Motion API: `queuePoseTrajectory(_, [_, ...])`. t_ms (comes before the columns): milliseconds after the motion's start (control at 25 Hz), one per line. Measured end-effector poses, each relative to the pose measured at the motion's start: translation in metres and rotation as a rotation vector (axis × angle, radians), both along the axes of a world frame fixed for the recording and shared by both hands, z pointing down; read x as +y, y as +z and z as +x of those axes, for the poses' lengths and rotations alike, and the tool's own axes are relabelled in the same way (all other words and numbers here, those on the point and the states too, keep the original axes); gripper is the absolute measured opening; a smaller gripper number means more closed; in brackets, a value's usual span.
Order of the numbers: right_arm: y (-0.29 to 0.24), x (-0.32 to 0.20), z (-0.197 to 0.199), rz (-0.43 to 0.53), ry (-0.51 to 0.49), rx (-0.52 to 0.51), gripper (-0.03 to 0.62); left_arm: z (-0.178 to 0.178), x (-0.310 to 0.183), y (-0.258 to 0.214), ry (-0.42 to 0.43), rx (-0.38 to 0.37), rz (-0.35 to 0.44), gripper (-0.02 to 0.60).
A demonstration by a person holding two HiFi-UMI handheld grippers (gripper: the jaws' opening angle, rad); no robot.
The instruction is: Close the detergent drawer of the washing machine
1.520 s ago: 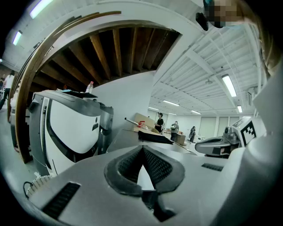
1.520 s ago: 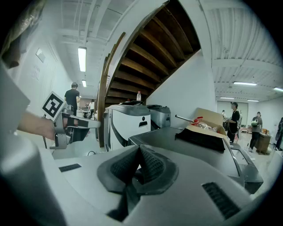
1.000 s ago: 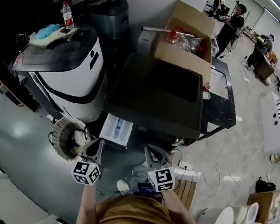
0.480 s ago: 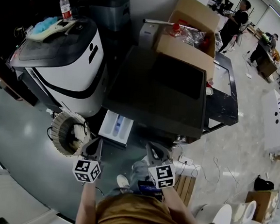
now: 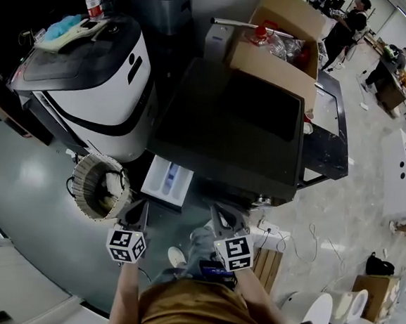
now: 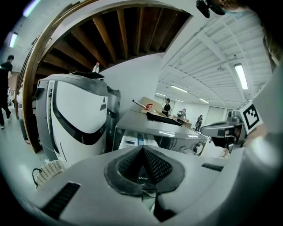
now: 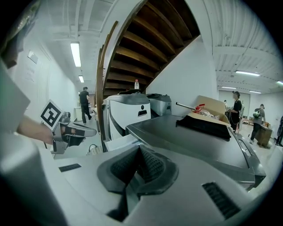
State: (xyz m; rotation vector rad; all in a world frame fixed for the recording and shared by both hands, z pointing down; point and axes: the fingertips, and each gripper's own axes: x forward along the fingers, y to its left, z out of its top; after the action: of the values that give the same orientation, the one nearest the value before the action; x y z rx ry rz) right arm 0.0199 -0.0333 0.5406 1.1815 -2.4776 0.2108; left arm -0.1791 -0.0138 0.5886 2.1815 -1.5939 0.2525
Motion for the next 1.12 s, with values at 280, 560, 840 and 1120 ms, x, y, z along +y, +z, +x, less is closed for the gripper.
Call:
queuePoseTrajectory(280, [0.013, 0.0, -0.002, -0.026, -0.036, 0.019, 0.012, 0.004, 0.001, 0.025, 0.009, -0.013, -0.052, 0.025])
queuePoseTrajectory(560, [0.021, 0.0, -0.004, -0.068, -0.064, 0.024, 0.012, 0.006, 0.0, 0.04, 0.004, -0.013, -0.084, 0.025])
queuePoseTrajectory(840, [0.027, -0.004, 0.003, -0.09, -0.055, 0.018, 0.012, 0.013, -0.002, 0.051, 0.019, -0.031, -0.111, 0.025])
queuePoseTrajectory(1120, [0.033, -0.01, 0.015, -0.099, -0.04, 0.018, 0.012, 0.016, -0.005, 0.056, 0.017, -0.03, -0.117, 0.025])
